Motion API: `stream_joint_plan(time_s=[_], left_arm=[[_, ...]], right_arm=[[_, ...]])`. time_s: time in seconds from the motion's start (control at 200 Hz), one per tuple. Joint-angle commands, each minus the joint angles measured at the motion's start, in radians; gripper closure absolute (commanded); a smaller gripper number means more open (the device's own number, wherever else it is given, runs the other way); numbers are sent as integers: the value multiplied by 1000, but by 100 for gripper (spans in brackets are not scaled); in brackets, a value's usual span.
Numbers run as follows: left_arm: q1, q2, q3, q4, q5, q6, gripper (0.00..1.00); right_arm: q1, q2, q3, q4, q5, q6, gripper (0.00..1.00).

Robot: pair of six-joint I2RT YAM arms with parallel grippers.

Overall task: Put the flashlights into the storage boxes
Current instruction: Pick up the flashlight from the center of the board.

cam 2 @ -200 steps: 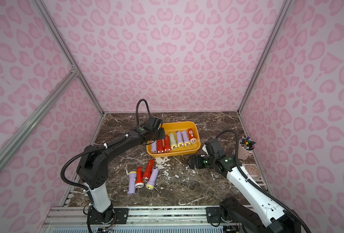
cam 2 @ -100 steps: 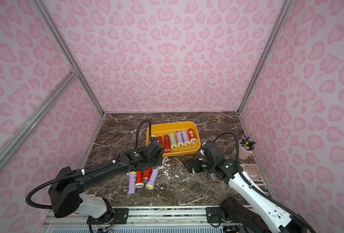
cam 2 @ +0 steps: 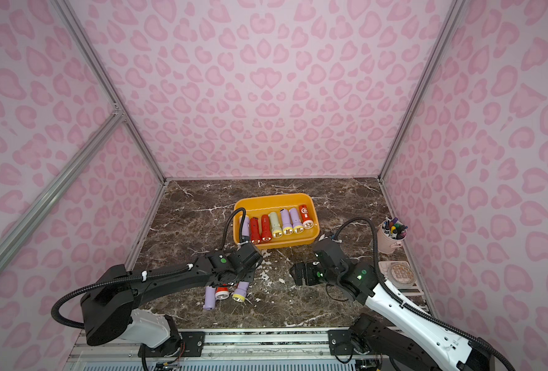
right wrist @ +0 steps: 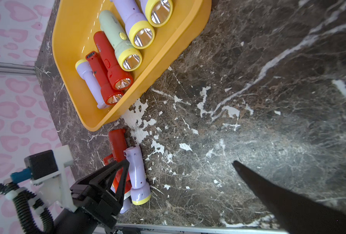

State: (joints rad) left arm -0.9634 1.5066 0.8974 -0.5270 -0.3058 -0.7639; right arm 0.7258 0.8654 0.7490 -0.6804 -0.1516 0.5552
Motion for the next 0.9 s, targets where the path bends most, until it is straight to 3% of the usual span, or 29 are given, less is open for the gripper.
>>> stream_joint_plan(time_s=[0.0,0.31,0.545,0.66,0.895], left_arm=[[-9,23,-6,28,10,-17,56],[-20,81,-8,50,16,-21,56],[-20,134,1,63,33,-21,62],[-20,146,13,54,33,-21,77],[-24,97,91,-29,16,-3,86]], right_arm=[[4,-9,4,-15,35,9,1],[43,-62,-11,-44,47,45,1],[43,-78,5,-68,55,35,1],[43,-84,7,-72,54,34,1],[44,-109,33,-100,65,21,1]])
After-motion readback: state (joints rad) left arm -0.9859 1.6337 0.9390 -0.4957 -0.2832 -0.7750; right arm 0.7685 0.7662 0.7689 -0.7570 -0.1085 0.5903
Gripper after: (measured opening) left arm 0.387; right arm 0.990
